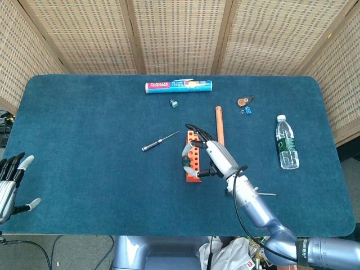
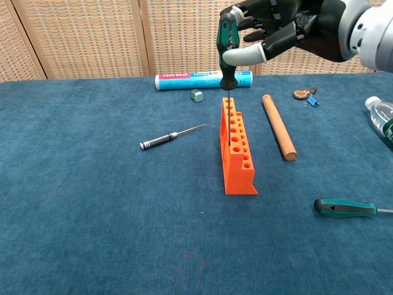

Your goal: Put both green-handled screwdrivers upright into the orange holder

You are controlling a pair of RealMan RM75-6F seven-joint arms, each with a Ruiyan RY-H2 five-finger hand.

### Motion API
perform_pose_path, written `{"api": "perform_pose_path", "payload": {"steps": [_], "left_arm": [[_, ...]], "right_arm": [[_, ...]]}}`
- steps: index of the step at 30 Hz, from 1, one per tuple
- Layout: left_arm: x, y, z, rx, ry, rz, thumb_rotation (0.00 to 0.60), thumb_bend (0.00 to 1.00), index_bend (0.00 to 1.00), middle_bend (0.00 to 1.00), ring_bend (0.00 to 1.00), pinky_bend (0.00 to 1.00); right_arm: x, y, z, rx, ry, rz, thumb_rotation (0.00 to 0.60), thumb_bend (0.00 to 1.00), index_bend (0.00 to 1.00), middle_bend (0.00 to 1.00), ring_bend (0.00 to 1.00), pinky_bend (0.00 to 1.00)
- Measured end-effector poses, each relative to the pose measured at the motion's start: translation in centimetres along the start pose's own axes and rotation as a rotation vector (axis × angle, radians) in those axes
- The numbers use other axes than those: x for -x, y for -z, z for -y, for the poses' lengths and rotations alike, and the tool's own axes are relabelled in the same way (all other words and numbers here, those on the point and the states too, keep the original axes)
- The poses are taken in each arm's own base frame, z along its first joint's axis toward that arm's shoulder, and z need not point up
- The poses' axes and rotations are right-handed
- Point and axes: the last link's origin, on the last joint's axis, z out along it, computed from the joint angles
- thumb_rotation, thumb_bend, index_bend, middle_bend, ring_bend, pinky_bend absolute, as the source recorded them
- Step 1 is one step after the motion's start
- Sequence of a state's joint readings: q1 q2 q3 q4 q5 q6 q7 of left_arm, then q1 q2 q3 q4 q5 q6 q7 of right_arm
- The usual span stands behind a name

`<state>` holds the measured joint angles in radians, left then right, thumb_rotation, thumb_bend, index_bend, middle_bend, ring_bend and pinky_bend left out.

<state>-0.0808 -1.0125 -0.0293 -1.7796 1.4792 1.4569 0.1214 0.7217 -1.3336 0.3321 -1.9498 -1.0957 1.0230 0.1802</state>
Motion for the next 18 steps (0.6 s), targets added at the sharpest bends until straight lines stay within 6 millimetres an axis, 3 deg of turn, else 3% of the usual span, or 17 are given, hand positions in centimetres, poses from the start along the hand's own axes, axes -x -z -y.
{"api": "perform_pose_path", "payload": {"steps": [18], "left_arm": [[-0.17, 0.07, 0.12, -0.001, 0.007, -0.004, 0.6, 0.0, 0.0, 0.0, 0.0, 0.0]], "right_arm": [[0.44, -0.33, -0.74, 0.028, 0.011, 0.002, 0.6, 0.38, 0.62, 0.04, 0.0, 0.0]]}}
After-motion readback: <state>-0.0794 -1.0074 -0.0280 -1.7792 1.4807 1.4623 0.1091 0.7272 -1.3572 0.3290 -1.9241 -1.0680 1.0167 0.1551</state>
